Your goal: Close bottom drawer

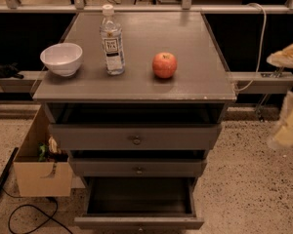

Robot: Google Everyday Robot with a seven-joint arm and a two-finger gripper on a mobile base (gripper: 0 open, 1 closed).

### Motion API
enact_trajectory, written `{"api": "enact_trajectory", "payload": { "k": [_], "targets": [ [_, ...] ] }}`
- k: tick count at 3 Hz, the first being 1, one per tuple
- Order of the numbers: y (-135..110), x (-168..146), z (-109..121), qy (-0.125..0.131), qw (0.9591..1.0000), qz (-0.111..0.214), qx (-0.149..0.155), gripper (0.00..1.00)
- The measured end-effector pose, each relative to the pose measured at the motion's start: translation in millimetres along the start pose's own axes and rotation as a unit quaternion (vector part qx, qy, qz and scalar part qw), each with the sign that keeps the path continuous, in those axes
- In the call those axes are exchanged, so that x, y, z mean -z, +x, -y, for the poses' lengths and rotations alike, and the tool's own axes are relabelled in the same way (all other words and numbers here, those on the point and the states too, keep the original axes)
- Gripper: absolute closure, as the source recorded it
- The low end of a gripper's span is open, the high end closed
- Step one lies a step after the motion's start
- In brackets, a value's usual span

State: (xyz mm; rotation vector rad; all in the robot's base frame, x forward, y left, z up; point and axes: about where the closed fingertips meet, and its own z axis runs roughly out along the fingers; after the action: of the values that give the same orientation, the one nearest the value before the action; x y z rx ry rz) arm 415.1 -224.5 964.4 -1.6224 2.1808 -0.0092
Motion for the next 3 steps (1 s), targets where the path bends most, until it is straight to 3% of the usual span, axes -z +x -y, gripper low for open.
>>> {"api": "enact_trajectory", "payload": {
  "k": [1, 2, 3],
  "targets": [
    [18, -18, -32, -0.016, 0.998, 0.06, -0.009, 0.0],
    [39, -46, -59, -0.041, 0.9915, 0.123, -0.007, 0.0],
    [47, -65, -75, -0.069, 0.9789, 0.192, 0.013, 0.0]
  ]
}}
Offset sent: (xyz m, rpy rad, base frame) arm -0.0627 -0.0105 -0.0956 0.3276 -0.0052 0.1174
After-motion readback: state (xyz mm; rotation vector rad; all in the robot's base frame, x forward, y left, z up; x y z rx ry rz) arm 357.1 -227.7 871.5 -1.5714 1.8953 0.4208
